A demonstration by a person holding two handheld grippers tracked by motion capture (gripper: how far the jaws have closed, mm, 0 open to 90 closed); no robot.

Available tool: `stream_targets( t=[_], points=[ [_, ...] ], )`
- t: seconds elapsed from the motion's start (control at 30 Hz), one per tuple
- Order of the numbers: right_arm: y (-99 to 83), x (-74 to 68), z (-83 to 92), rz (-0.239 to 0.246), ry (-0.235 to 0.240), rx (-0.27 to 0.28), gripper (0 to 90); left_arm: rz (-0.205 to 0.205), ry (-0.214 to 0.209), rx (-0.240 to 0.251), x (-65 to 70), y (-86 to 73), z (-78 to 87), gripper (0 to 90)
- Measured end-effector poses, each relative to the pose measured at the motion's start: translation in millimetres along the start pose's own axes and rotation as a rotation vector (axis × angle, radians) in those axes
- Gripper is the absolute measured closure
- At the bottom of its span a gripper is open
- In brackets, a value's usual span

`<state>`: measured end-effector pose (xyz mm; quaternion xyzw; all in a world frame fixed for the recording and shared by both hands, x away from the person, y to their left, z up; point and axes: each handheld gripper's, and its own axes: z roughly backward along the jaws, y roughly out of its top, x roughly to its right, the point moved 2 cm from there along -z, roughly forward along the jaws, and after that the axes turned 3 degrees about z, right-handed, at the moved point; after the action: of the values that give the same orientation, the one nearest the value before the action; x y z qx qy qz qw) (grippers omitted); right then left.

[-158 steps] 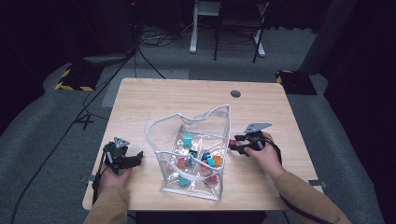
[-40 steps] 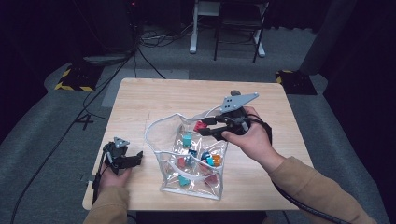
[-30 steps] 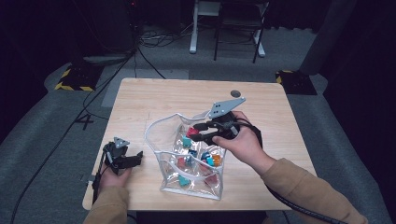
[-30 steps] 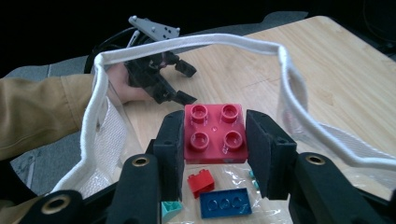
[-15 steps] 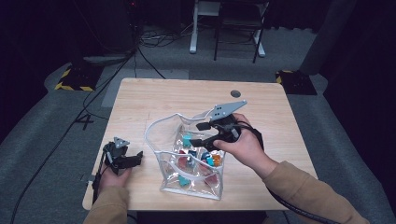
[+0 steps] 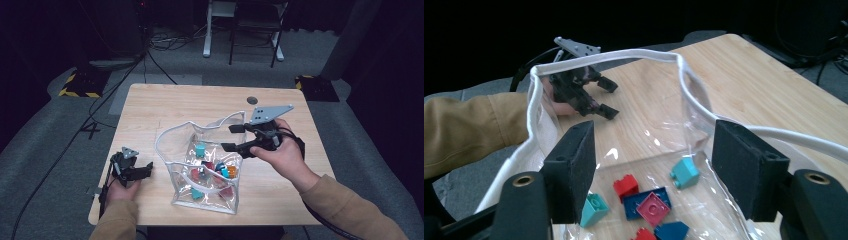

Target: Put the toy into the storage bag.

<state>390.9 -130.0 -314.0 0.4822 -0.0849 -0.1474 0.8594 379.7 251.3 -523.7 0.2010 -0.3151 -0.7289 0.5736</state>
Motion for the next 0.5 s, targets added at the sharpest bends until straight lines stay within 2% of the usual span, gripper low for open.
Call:
stream_targets(
  t=[0.5],
  points=[
    [-35.3, 31.0, 48.0, -0.066, -0.126, 0.010, 34.4, 0.000, 0.000, 0.000, 0.1, 0.0, 0.0, 17.3]
  ],
)
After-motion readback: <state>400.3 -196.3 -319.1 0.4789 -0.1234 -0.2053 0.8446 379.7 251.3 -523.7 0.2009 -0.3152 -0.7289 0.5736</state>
